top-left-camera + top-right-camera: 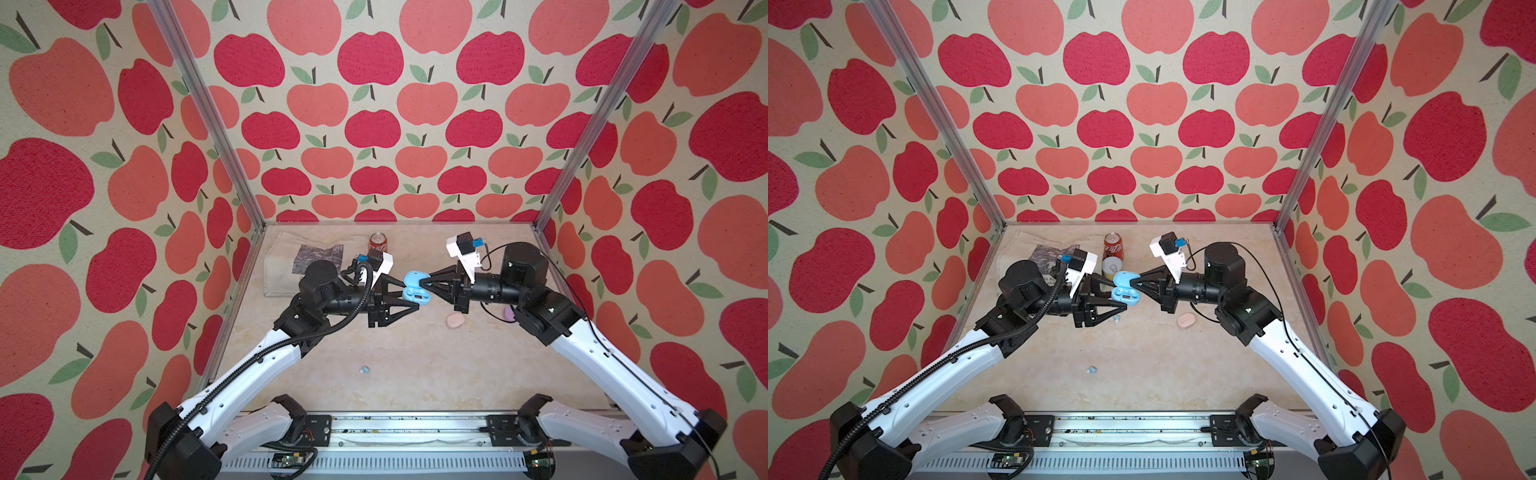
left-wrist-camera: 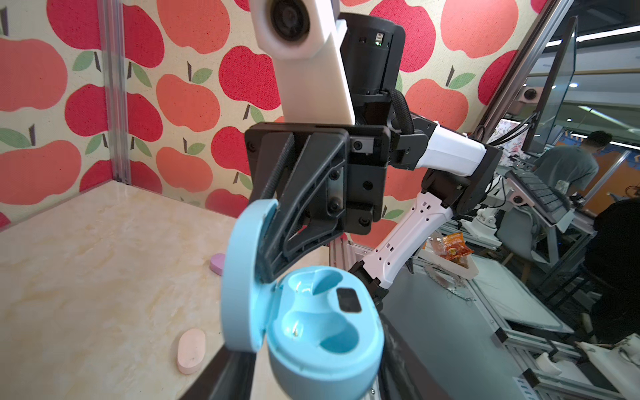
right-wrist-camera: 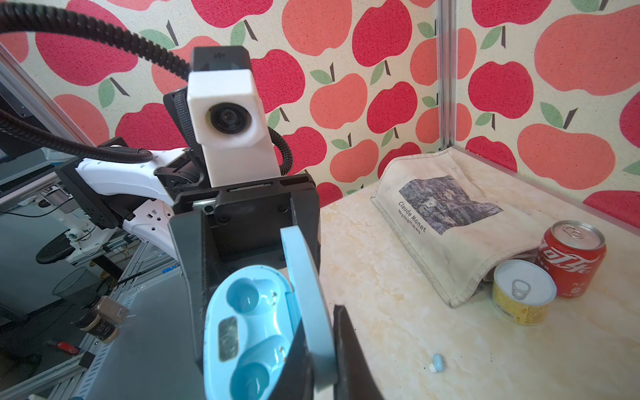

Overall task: Insert wireless bluetooth earbuds into charging case
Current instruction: Pass the charging case.

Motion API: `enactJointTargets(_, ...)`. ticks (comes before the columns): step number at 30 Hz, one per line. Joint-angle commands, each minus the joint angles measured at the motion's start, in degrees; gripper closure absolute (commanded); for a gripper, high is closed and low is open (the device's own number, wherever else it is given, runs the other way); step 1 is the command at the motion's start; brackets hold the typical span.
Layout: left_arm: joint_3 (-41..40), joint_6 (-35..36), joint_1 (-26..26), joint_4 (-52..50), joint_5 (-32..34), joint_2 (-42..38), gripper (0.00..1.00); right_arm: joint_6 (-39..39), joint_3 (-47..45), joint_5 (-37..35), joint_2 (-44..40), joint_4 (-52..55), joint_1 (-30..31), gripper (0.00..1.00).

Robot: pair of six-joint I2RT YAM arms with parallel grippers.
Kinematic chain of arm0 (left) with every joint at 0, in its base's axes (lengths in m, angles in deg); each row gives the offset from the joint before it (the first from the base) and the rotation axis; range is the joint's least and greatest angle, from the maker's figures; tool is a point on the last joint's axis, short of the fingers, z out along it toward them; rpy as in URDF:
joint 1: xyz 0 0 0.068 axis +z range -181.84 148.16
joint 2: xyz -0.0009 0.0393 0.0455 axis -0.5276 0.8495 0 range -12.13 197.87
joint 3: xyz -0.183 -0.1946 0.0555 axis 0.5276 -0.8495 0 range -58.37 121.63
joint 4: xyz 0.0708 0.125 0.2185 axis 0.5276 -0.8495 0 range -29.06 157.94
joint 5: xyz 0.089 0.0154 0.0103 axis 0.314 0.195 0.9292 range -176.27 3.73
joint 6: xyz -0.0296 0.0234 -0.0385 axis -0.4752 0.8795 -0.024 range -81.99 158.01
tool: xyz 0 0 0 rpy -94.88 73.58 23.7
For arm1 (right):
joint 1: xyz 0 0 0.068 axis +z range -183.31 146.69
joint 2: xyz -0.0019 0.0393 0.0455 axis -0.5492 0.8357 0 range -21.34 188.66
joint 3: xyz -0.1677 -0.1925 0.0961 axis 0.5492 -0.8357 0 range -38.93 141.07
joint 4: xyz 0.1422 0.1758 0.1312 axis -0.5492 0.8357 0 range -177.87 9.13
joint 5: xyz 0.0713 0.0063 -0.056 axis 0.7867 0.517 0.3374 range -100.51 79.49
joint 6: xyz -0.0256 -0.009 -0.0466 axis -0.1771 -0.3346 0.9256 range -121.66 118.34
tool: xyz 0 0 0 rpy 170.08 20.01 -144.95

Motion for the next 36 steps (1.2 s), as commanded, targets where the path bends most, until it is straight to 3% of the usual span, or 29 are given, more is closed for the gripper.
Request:
enactJointTargets(1, -0.6, 1.3, 1.0, -0.5, 3.7, -3.7, 0.2, 3.3, 1.7, -1.7, -1.8, 2.2, -0.3, 1.0)
enactJointTargets(4, 0.6, 5.2, 2.0, -6.3, 6.0, -7.0, 0.14, 6.8, 3.4, -3.8, -1.7, 7.6, -0.1, 1.0)
enactJointTargets(10, 7.1, 13.8, 3.2, -16.9, 10.1, -7.7, 0.12, 10.7, 5.1, -7.0, -1.4, 11.3, 1.6, 1.0)
enactJointTargets(17, 15.5, 21.9, 1.2, -27.0, 13.0, -0.7, 0.27, 11.1, 6.2, -8.6, -0.1, 11.3, 4.4, 1.0)
enactJointTargets(23, 17.4, 25.3, -2.0, -29.3, 15.4, 1.8, 0.42, 10.7, 6.4, -9.6, 0.6, 10.5, 5.6, 1.0)
enactJointTargets(31, 16.0, 25.1, -2.9, -28.9, 19.1, 1.2, 0.85, 10.1, 6.4, -9.7, 1.2, 10.8, 6.0, 0.97)
enactJointTargets(33, 15.5, 24.8, -2.9, -29.3, 20.4, 0.6, 0.96, 9.5, 6.5, -10.2, 1.4, 10.6, 6.0, 0.93)
enactJointTargets(34, 15.0, 24.5, -2.9, -29.3, 21.9, 0.0, 1.0, 8.9, 6.5, -10.9, 1.5, 10.6, 6.0, 0.84)
enactJointTargets(36, 13.3, 24.2, -2.9, -29.2, 25.7, -1.6, 1.0, 7.3, 6.9, -12.6, 1.7, 10.1, 6.0, 0.71)
